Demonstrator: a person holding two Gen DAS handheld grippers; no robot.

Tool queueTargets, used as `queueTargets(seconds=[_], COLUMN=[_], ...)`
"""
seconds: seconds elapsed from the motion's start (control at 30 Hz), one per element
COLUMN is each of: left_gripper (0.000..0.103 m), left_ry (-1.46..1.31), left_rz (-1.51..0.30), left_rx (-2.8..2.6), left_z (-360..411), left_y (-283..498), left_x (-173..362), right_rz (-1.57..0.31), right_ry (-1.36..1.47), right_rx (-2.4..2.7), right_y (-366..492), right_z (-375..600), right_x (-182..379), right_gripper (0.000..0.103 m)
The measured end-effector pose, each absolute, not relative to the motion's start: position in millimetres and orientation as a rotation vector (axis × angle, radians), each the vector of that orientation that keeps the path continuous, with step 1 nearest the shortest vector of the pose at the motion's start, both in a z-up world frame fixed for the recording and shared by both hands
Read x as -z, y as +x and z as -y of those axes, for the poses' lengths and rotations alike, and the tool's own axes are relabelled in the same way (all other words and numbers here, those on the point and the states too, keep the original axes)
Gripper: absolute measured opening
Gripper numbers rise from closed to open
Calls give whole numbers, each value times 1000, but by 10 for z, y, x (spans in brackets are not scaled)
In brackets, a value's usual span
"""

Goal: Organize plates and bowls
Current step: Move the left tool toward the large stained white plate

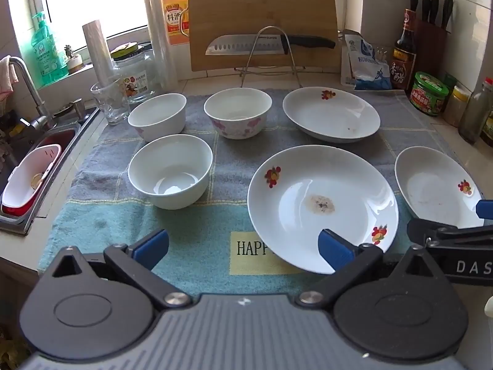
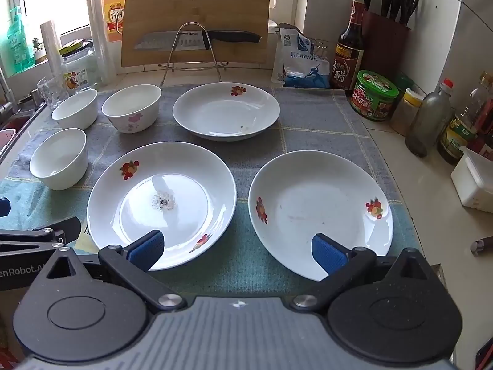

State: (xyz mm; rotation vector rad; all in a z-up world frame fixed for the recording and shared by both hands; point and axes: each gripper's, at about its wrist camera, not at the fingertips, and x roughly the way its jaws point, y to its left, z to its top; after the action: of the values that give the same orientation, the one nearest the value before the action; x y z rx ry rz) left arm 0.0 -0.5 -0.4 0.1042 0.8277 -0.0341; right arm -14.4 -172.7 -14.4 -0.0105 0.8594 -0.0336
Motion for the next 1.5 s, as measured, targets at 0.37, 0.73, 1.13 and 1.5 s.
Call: queueTargets(seconds=[0.37,0.73,1.13,1.5], left_gripper=[102,102,102,102], left_ry=[104,95,100,100], left_rz=[-817,-822,-816,-815], left_rx=[27,39,39,39], left_z=[21,-14,-11,-20], left_y=[-38,-13,11,14], left_x=[-38,-86,-132,-128], right_rz=[-842,-834,-825,-824], right_ry=[-37,-44,-43,-43], right_rx=[38,43,43,43], right_y=[-147,-161,-162,-158], right_z=[1716,1703,1712,1706], right_x=[-3,-47,-61,-58], right_gripper=[103,103,103,103])
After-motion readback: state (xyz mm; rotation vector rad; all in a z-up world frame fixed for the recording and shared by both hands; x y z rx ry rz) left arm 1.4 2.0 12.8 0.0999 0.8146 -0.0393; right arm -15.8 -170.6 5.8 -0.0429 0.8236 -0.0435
